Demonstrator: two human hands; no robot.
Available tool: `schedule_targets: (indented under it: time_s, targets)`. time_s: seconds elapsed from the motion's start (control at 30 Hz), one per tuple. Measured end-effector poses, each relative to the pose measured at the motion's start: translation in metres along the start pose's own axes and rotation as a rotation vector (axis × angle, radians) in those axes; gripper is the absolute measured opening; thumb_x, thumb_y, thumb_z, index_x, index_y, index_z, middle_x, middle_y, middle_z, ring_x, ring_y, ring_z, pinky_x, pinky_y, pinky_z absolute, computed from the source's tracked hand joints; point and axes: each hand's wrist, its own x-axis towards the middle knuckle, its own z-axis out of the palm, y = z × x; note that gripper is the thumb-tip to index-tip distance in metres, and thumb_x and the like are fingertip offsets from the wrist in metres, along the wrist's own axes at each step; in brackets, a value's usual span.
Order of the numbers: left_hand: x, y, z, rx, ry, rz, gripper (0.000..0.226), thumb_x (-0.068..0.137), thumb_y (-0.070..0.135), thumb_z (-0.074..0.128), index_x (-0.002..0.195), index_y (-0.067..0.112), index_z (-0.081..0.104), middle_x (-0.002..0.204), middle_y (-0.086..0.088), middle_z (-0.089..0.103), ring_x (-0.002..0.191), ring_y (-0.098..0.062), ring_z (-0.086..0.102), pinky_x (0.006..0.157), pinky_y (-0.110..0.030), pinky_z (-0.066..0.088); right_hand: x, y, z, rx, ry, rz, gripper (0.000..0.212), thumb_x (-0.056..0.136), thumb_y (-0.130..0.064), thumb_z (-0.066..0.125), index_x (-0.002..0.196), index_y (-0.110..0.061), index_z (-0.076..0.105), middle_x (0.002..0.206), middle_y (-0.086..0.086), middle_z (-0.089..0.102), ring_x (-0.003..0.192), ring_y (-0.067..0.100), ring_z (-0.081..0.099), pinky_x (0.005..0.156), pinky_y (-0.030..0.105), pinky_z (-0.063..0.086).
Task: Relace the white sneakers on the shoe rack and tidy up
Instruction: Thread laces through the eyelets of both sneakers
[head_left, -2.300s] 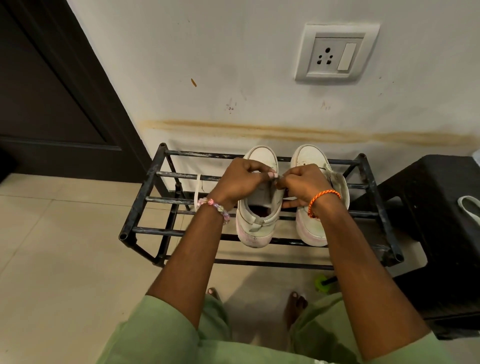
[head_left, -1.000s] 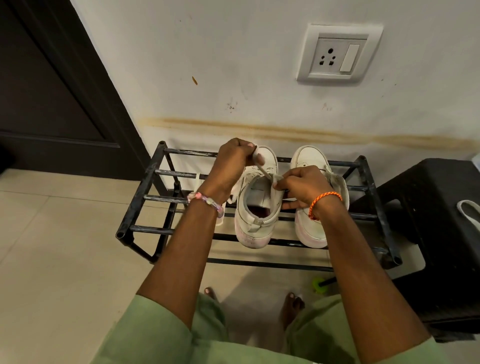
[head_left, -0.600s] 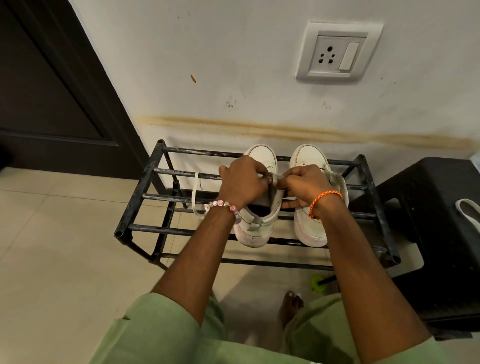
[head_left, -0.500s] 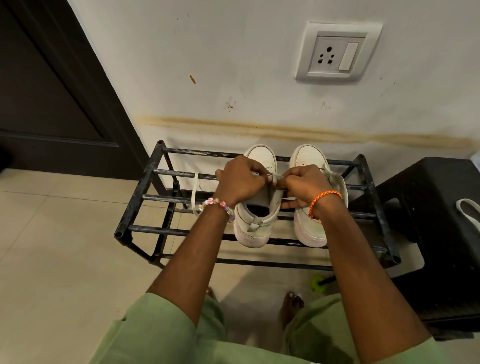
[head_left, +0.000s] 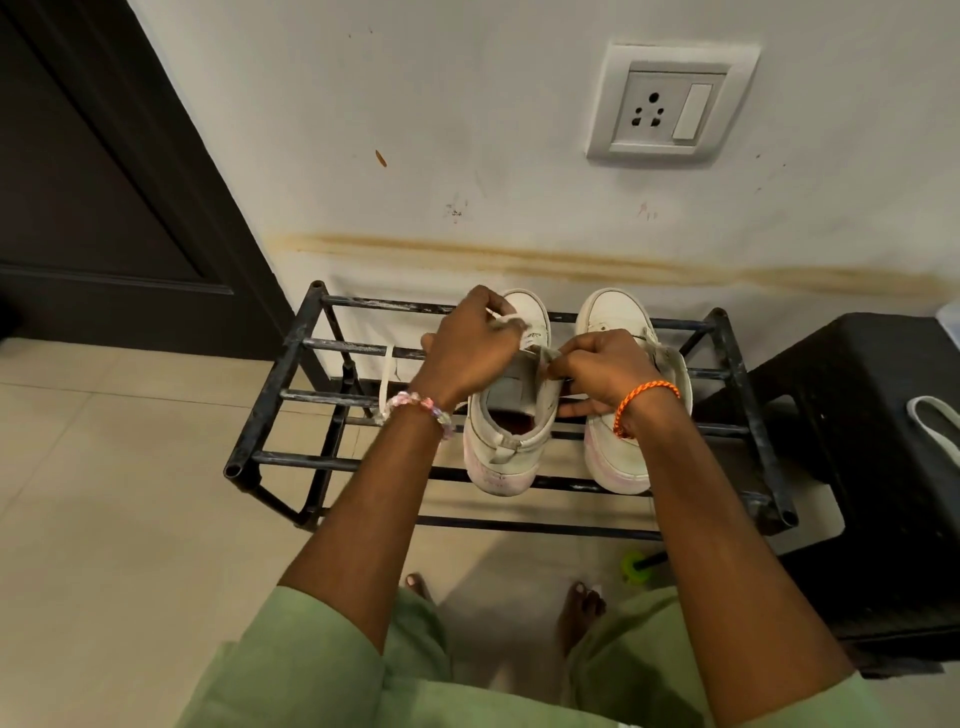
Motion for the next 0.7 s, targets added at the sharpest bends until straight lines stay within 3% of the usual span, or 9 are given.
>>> schedule_targets:
  time_s: [0.07,0.13,0.27,0.37,0.47,0.53,0.6,0.7]
  targets:
    - [-0.004,-0.002,0.008,0.306,-0.048,0.043,0.025,0.088,0.037,0.058,0.110,0.025,0.059,0.097,0.009,0.061,0.098,-0.017,0.052,0.087,-0.035,0.026,-0.001,-0.001,0.000,-0.004,-0.001,-0.003,0.017,0.084,0.004,0.060,0.073,-0.008,0.062,0.076,0.011,0.063,0.069,0.022,0.064,0.051,0.031,0.058]
    - [-0.008,-0.001,0.011,0.449,-0.016,0.107,0.033,0.087,0.038,0.060,0.116,0.024,0.064,0.113,0.001,0.063,0.111,-0.021,0.052,0.089,-0.036,0.024,-0.002,-0.002,0.001,-0.005,0.001,-0.006,0.017,0.083,0.005,0.060,0.072,-0.008,0.062,0.077,0.012,0.063,0.069,0.022,0.064,0.051,0.031,0.058]
    - [-0.004,-0.004,0.009,0.357,-0.004,0.067,0.028,0.086,0.033,0.063,0.112,0.025,0.069,0.114,0.002,0.066,0.114,-0.019,0.052,0.094,-0.036,0.026,-0.002,-0.001,0.001,-0.008,0.013,-0.004,0.018,0.083,0.006,0.059,0.070,-0.007,0.061,0.079,0.014,0.063,0.070,0.024,0.064,0.052,0.033,0.058]
    - [-0.003,-0.007,0.009,0.239,-0.038,0.038,0.024,0.082,0.032,0.067,0.105,0.024,0.072,0.107,0.004,0.069,0.109,-0.018,0.057,0.100,-0.040,0.036,-0.002,-0.002,0.001,-0.010,0.006,-0.002,0.019,0.083,0.006,0.059,0.070,-0.007,0.060,0.078,0.013,0.062,0.071,0.024,0.063,0.052,0.034,0.058]
    - [-0.001,-0.008,0.008,0.048,-0.059,-0.018,0.026,0.071,0.036,0.073,0.094,0.022,0.075,0.095,0.004,0.072,0.099,-0.018,0.063,0.095,-0.045,0.046,-0.002,-0.002,0.001,-0.002,0.006,-0.005,0.019,0.083,0.006,0.059,0.070,-0.008,0.060,0.076,0.011,0.062,0.069,0.023,0.063,0.052,0.033,0.058]
    - [-0.001,-0.003,0.005,-0.213,-0.069,-0.060,0.025,0.069,0.029,0.077,0.090,0.016,0.075,0.089,0.001,0.072,0.092,-0.017,0.065,0.090,-0.037,0.052,-0.002,-0.002,0.000,-0.004,0.003,-0.008,0.018,0.083,0.005,0.060,0.071,-0.008,0.061,0.077,0.010,0.063,0.069,0.023,0.064,0.054,0.034,0.059]
    - [-0.002,0.004,0.001,-0.470,-0.069,-0.064,0.010,0.077,0.010,0.074,0.087,0.009,0.072,0.081,-0.002,0.069,0.080,-0.013,0.064,0.076,-0.024,0.052,-0.002,-0.001,-0.001,-0.013,-0.002,-0.010,0.017,0.084,0.005,0.060,0.072,-0.008,0.061,0.077,0.010,0.064,0.070,0.023,0.065,0.055,0.033,0.059]
    - [-0.005,0.016,-0.006,-0.731,-0.051,-0.070,0.007,0.082,0.003,0.068,0.088,0.006,0.070,0.085,-0.008,0.069,0.075,-0.012,0.064,0.069,-0.021,0.053,-0.003,-0.002,-0.001,-0.010,-0.009,-0.009,0.016,0.084,0.004,0.062,0.074,-0.009,0.061,0.079,0.009,0.064,0.070,0.021,0.065,0.052,0.031,0.059]
